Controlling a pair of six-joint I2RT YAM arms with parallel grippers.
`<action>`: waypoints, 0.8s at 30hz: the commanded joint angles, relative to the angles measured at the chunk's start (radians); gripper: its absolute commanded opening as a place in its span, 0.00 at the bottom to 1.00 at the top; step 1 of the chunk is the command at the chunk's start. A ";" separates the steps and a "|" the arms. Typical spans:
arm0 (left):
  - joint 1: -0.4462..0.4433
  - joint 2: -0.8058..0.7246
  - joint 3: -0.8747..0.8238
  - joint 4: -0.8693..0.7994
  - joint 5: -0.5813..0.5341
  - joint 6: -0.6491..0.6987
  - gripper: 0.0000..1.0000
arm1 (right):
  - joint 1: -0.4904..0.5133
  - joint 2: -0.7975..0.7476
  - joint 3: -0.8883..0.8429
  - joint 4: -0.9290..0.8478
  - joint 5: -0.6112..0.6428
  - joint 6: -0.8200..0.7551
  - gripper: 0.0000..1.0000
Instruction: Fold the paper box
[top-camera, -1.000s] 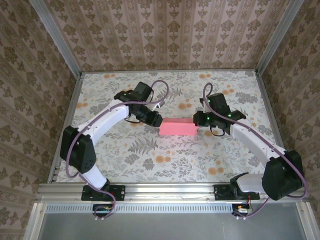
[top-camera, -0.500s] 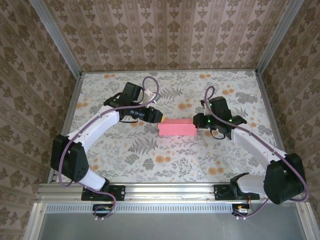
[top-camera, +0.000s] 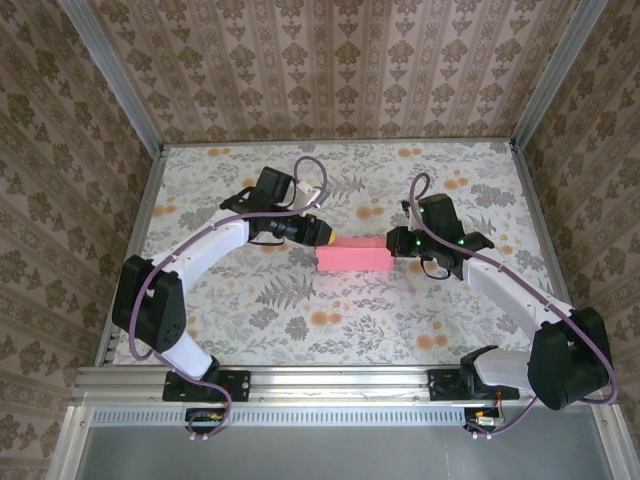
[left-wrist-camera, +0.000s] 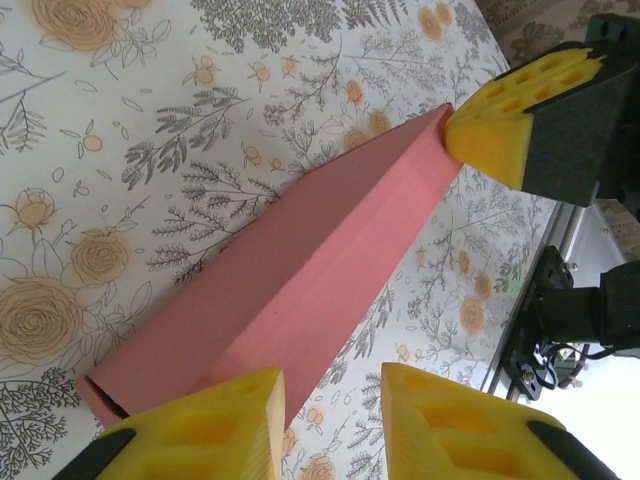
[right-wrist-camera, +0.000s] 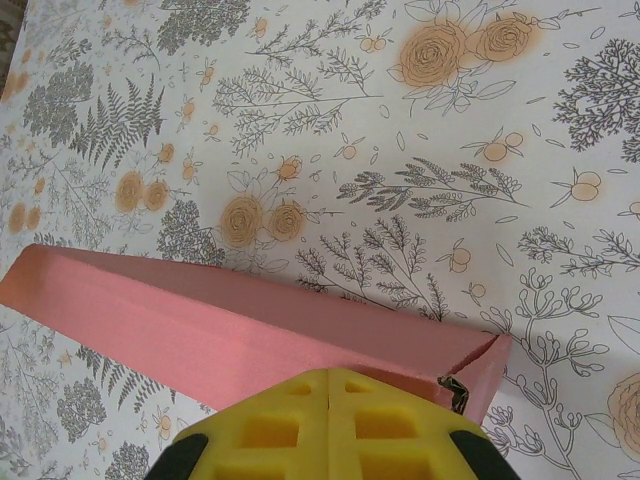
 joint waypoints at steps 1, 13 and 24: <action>-0.001 0.018 -0.015 -0.002 0.008 0.004 0.29 | -0.002 0.020 -0.034 -0.064 0.001 0.006 0.07; -0.002 0.042 -0.028 -0.045 -0.053 0.030 0.24 | -0.002 0.023 -0.032 -0.069 0.007 0.007 0.07; -0.012 0.014 -0.137 0.079 -0.128 0.030 0.21 | -0.002 0.011 -0.086 -0.011 0.018 0.035 0.07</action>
